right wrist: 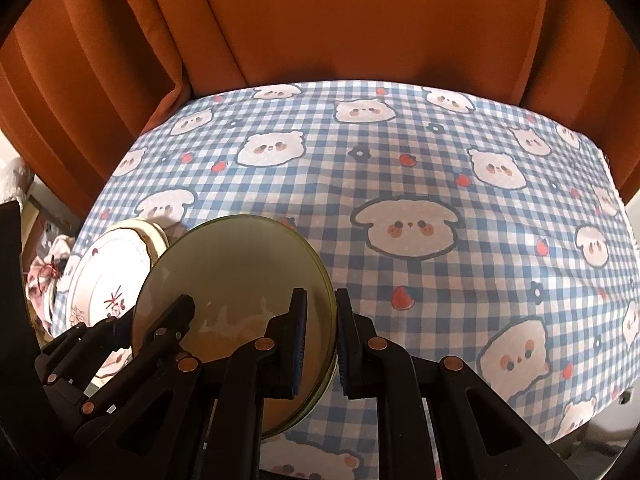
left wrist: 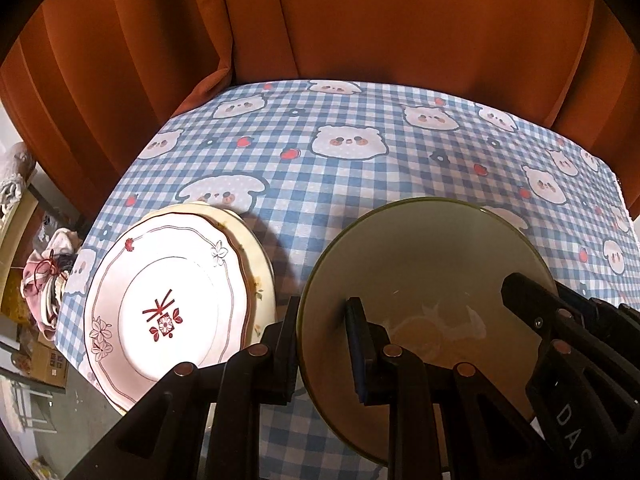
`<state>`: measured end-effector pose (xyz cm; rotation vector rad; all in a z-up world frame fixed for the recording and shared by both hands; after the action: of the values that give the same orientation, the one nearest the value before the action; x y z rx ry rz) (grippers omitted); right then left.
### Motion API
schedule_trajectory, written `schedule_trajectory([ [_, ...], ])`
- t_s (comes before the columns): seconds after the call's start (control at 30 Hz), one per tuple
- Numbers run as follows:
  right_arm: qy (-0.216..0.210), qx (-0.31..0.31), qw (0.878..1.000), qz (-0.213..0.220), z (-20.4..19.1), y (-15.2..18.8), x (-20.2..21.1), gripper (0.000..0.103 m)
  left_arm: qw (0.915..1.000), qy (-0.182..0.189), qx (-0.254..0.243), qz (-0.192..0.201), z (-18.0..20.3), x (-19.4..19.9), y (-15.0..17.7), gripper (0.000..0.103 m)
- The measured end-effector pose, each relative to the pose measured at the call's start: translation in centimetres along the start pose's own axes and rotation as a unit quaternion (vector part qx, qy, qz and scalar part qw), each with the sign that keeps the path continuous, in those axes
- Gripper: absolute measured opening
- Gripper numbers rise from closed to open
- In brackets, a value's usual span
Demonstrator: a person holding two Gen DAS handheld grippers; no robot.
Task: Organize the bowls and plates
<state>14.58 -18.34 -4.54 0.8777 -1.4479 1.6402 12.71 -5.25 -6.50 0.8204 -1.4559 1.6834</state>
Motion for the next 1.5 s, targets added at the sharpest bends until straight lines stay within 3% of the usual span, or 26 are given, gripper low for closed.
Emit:
schedule_trajectory([
  [0.3,0.002,0.019,1.000,0.001,0.0,0.1,-0.6,0.017,0.9999,-0.013,0.002,-0.002,0.3,-0.4,0.4,0.021],
  [0.4,0.002,0.020,1.000,0.002,-0.1,0.1,-0.5,0.017,1.0000,-0.008,0.003,-0.005,0.4,-0.5,0.6,0.031],
  [0.6,-0.006,0.019,1.000,0.001,0.4,0.5,-0.4,0.017,0.9999,0.008,0.006,-0.004,0.5,-0.3,0.8,0.039],
  [0.67,-0.008,0.013,1.000,-0.002,0.7,0.6,-0.4,0.019,0.9999,0.012,0.005,-0.005,0.5,-0.4,0.8,0.059],
  [0.7,-0.009,0.012,1.000,-0.003,0.8,0.7,-0.3,0.020,0.9999,0.015,0.003,-0.006,0.6,-0.4,0.8,0.063],
  [0.8,0.000,0.005,1.000,-0.006,1.2,0.9,-0.4,0.038,0.9994,0.035,0.003,-0.006,0.6,-0.5,0.8,0.067],
  [0.87,0.009,-0.005,1.000,-0.005,1.6,0.9,-0.4,0.059,0.9990,0.043,0.008,-0.009,0.4,-0.8,0.8,0.073],
  [0.93,0.015,-0.011,1.000,-0.005,1.9,0.9,-0.5,0.062,0.9988,0.046,0.013,-0.014,0.0,-1.2,0.7,0.077],
  [1.27,0.015,-0.051,0.998,-0.039,1.9,0.7,-2.5,0.069,0.9957,0.079,0.017,-0.045,-1.5,-3.1,0.2,0.079],
  [1.4,0.016,-0.065,0.997,-0.050,1.7,0.5,-3.3,0.069,0.9957,0.079,-0.011,-0.049,-1.1,-3.4,-0.3,0.080],
  [1.5,0.008,-0.071,0.995,-0.064,1.5,0.5,-4.1,0.069,0.9925,0.099,-0.025,-0.067,-0.5,-4.0,-0.2,0.078],
])
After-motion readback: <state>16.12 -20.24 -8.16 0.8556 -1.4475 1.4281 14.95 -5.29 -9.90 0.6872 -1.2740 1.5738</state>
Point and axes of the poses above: each gripper's, at about its wrist camera, not at the fingertips, and x roughly against the way its jaws point, z to its right, y to its underside, the point moved 3 cm from there along -x, roughly the way its jaws point, and after that the axes turned 11 degrees about y, right-handed, at the moved point
